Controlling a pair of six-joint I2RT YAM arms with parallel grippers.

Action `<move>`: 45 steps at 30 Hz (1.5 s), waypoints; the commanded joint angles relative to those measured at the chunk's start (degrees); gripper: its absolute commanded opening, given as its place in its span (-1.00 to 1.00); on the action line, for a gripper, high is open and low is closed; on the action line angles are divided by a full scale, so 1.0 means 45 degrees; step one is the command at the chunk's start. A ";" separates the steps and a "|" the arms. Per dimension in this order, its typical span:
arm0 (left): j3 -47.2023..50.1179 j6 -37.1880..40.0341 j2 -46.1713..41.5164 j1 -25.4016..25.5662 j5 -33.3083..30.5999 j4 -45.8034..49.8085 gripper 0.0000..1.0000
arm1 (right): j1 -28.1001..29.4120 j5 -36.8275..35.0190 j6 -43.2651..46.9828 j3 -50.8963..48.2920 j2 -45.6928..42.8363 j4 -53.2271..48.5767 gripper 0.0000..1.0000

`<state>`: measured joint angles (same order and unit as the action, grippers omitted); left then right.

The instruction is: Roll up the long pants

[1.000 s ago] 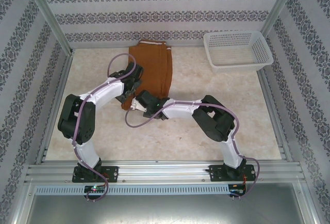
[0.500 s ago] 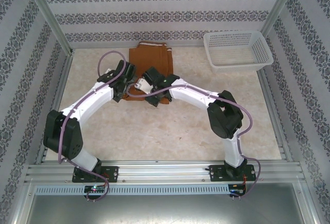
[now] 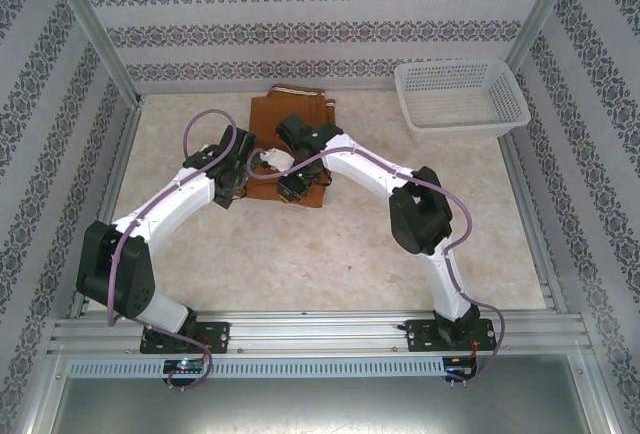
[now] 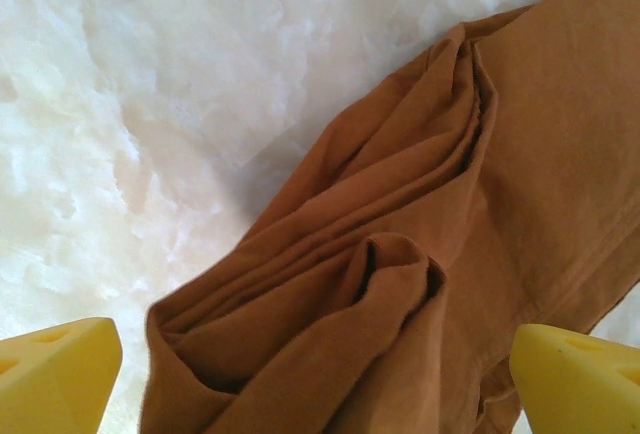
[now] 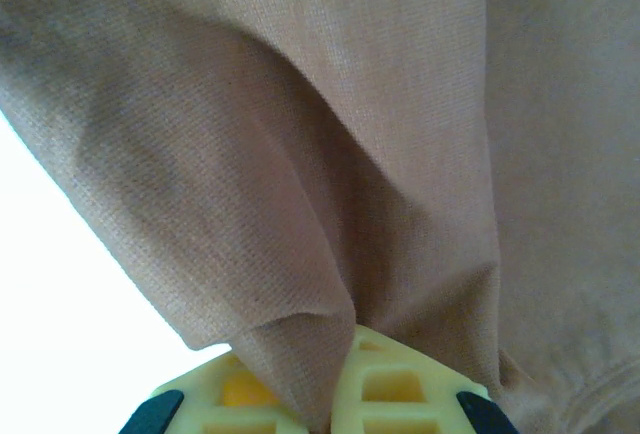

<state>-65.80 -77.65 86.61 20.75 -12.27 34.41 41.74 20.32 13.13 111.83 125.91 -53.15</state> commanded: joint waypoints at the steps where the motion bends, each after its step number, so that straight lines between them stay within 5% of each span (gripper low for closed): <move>1: 0.0034 -0.0469 0.0235 0.0327 0.0265 -0.0298 1.00 | -0.0250 0.1746 -0.0891 0.0686 0.0254 -0.0314 -1.00; 25: -0.0886 -0.0396 0.1312 0.0826 0.0272 -0.0440 1.00 | -0.2185 0.6441 -0.2670 0.4288 0.3260 -0.2226 -1.00; 34: -0.3442 0.0807 0.4592 0.0786 -0.1923 0.0085 0.99 | -0.2112 0.6755 -0.2744 0.2827 0.2657 -0.1585 -1.00; 40: -0.4551 0.0287 0.6544 0.0680 -0.2624 0.0101 0.82 | -0.2153 0.6892 -0.2654 0.2695 0.2971 -0.1741 -1.00; 45: -0.5657 0.0185 0.7780 0.0584 -0.2561 0.1227 0.18 | -0.2369 0.6899 -0.2548 0.2997 0.3381 -0.1959 -1.00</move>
<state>-89.78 -76.84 118.15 23.29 -21.32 36.58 29.91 48.56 -1.80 123.72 141.25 -60.20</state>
